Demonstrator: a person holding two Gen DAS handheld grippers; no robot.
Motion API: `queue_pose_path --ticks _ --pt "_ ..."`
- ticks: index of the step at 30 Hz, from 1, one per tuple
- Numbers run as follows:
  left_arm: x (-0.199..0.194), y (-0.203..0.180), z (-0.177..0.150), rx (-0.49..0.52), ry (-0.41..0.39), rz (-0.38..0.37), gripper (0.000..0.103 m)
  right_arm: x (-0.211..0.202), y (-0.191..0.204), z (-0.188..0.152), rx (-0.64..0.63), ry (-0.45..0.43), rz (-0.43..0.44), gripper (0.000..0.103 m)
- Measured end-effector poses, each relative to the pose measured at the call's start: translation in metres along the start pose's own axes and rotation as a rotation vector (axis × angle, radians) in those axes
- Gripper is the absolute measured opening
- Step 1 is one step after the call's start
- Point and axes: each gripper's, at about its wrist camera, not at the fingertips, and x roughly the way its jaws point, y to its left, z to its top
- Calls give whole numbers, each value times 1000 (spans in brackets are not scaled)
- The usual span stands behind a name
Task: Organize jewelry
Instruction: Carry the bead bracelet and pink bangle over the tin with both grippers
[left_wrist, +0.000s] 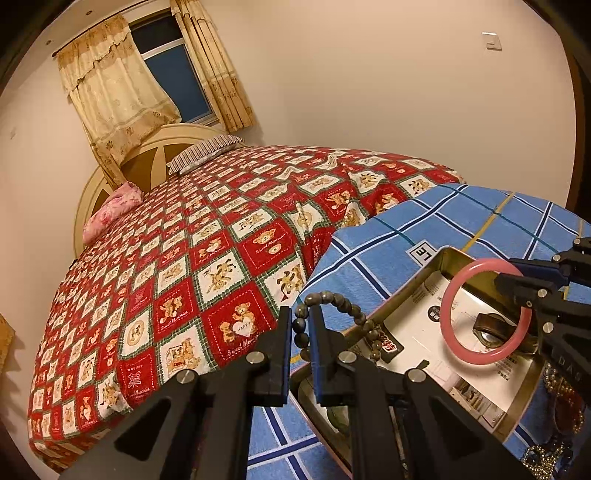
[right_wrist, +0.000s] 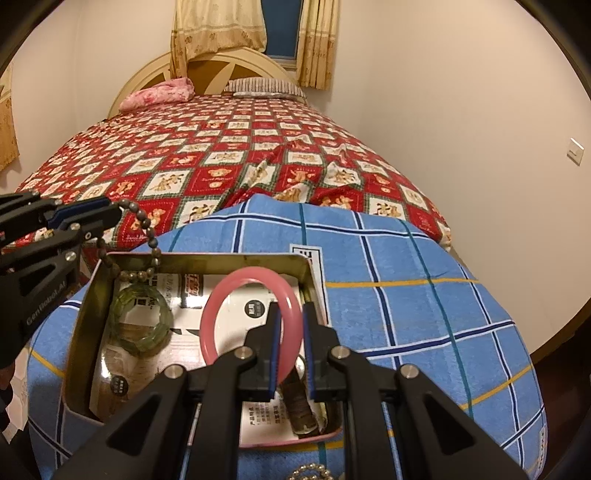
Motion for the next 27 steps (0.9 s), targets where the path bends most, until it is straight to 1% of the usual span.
queue_pose_path --ticks 14,27 --pt "18 -5 -9 19 46 -1 9 16 4 -5 -9 36 1 13" --pt "20 -3 -13 23 56 -10 9 20 8 -8 -17 52 3 13"
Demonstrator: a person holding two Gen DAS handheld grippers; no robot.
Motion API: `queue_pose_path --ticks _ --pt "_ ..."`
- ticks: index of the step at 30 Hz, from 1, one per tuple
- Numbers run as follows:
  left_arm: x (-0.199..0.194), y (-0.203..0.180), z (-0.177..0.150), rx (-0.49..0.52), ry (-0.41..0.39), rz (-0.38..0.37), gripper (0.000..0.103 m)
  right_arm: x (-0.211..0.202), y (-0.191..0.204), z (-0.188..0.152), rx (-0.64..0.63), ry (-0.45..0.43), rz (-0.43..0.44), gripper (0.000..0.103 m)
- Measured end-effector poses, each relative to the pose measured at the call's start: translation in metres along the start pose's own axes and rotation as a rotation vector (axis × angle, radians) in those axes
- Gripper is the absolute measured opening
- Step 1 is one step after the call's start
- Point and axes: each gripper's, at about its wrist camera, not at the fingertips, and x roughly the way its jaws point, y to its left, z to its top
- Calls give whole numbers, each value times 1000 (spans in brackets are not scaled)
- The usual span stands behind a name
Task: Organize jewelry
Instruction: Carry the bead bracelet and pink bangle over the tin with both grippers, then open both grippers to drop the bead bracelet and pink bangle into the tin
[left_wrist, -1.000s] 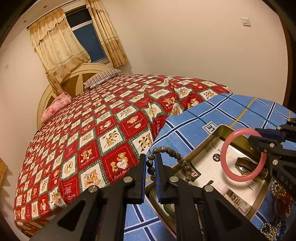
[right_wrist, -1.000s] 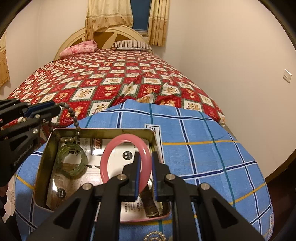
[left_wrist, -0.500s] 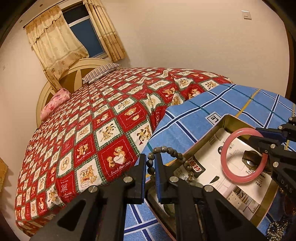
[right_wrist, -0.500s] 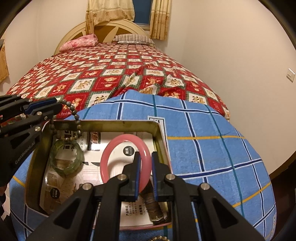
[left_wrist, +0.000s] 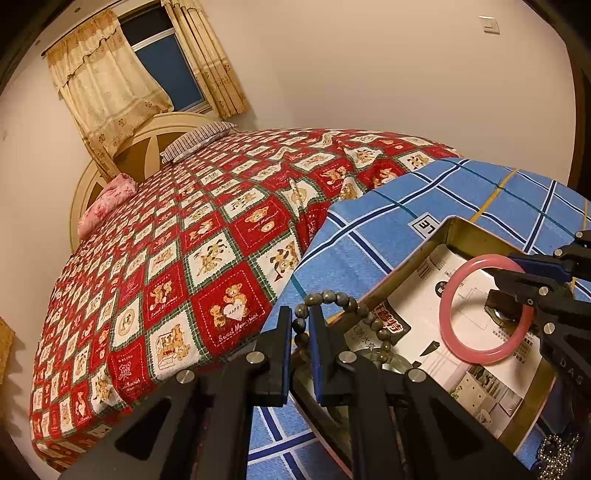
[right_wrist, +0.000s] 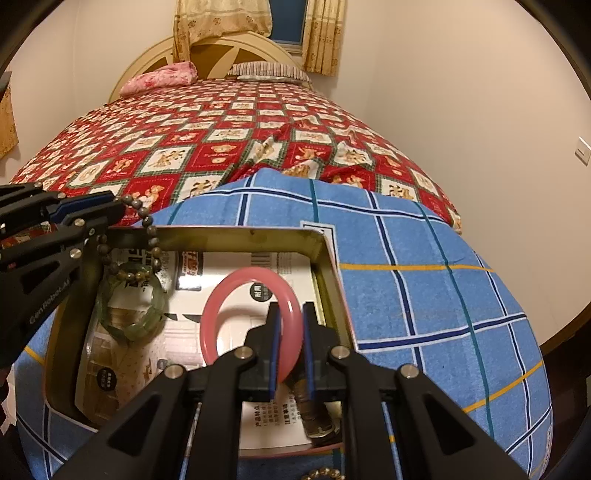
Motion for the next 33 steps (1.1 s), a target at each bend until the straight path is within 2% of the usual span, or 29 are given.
queue_pose_path --ticks 23,25,26,27,29,33 --pt "-7 1 0 -12 4 -20 11 -1 6 -2 0 -1 5 14" --pt "-10 1 1 -12 -3 -21 17 -3 6 -3 4 -11 3 15" --pt "-12 1 1 -12 -8 -18 32 -3 4 -4 7 -11 2 16" --pt "-15 1 2 -11 -19 -12 55 -4 4 -4 10 -11 3 16" --pt "-23 0 2 -11 -59 15 77 -6 5 -6 12 -12 4 17" --pt "-29 0 3 -4 -68 11 77 -8 3 -7 7 -16 0 25"
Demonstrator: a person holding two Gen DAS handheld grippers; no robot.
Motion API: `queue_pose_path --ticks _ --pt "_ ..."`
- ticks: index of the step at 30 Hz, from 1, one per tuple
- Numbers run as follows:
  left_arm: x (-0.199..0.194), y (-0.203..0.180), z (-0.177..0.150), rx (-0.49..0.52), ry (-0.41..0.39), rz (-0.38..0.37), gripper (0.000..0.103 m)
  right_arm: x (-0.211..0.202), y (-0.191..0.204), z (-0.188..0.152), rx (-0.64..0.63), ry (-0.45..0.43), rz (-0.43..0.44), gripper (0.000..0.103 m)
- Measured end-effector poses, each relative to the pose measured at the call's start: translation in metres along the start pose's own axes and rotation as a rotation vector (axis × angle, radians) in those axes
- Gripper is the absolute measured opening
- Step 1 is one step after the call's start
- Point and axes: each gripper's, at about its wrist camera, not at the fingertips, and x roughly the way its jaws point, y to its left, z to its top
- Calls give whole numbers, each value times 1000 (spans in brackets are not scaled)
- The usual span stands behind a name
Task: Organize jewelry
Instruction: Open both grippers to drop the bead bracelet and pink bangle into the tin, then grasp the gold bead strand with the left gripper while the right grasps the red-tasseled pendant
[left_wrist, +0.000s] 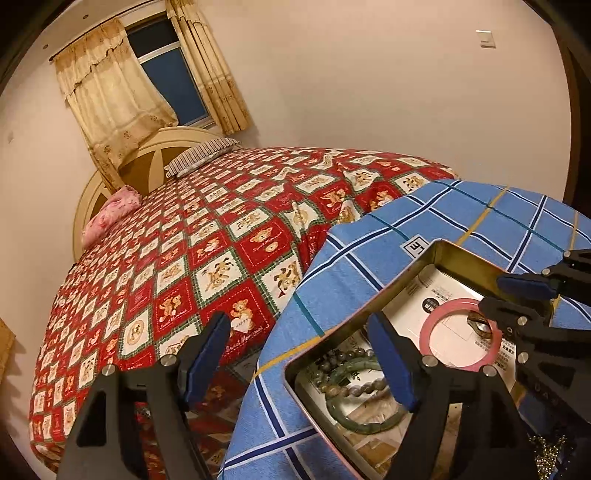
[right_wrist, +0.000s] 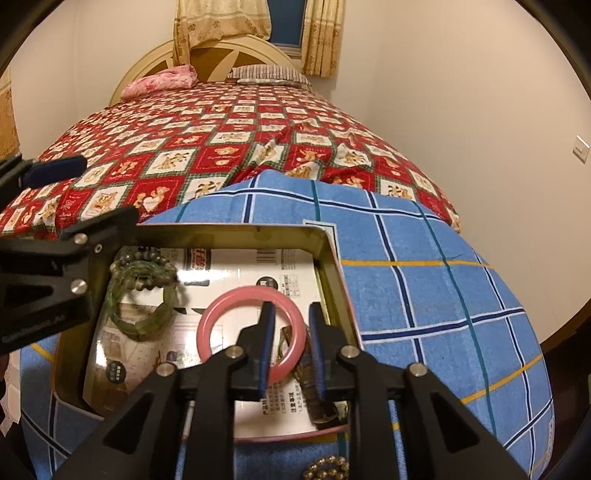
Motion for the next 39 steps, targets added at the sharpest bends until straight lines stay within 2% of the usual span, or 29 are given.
queue_pose_path --ticks 7,14,18,22,32,36,39 --pt "-2 1 -1 4 6 14 77 -7 0 -2 0 -15 -16 45" --pt "-12 0 -7 -6 11 24 77 -19 0 -8 -8 -27 -30 55" --pt "-31 0 -19 -24 4 15 77 -32 -4 -19 -11 -27 -41 56" --pt "-55 -11 -37 -25 -9 -7 77 -53 -21 -44 7 -26 -79 66" --pt "-111 -63 -85 -4 -17 -89 77 -78 -56 -117 144 53 -124 67" --pt "-117 -80 -96 19 -3 -123 77 -84 -59 -136 169 75 -125 67" --pt "-114 -96 -100 52 8 -133 77 -94 -59 -135 186 46 -119 67"
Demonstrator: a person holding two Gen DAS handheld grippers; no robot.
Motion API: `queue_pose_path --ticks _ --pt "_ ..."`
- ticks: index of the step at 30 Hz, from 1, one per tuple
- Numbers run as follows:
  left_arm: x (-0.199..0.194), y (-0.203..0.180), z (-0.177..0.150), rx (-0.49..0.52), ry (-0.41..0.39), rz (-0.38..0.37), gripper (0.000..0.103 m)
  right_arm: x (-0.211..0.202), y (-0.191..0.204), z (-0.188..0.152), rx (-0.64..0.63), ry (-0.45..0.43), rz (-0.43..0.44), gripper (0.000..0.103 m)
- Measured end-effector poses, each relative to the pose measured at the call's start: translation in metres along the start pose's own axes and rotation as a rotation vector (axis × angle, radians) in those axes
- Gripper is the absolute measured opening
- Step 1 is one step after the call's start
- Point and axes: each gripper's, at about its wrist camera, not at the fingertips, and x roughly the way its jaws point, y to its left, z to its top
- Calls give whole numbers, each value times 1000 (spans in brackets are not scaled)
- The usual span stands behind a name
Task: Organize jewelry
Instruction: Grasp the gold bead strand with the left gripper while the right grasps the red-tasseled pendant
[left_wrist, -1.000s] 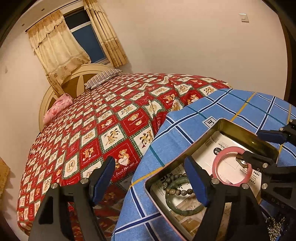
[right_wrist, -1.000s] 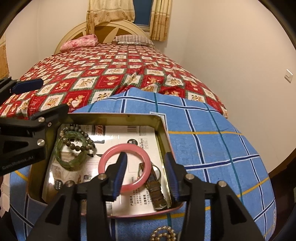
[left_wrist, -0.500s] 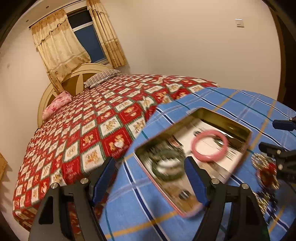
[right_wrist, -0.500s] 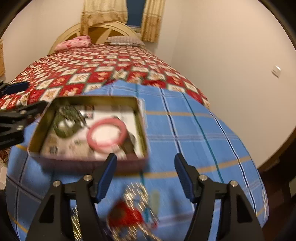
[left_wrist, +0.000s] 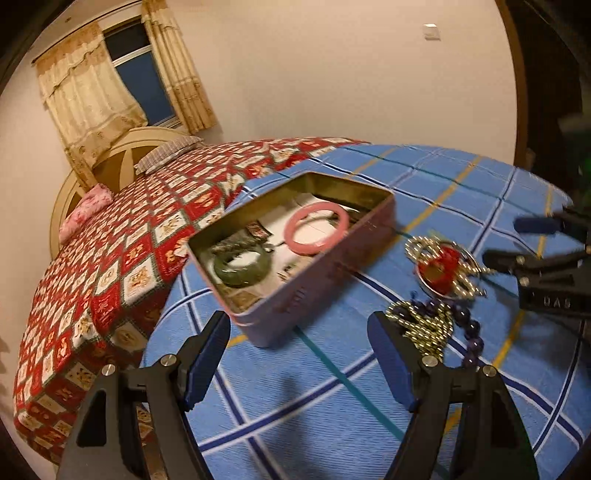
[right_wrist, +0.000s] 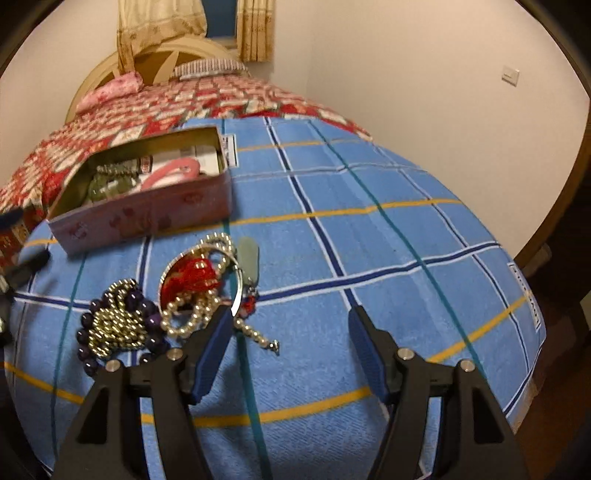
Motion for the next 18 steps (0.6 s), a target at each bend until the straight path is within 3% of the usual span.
queue_pose_path --ticks 13,15,16,18 --pt "7 -8 -4 14 22 -28 72 12 42 13 -81 -16 92 65" --pt "7 -8 -4 14 21 -33 71 17 46 12 -94 2 98 49" --pt "7 -8 -4 14 19 -35 71 22 46 12 -89 25 117 25" --pt "6 -6 -3 8 16 -40 70 19 42 11 -66 18 149 14"
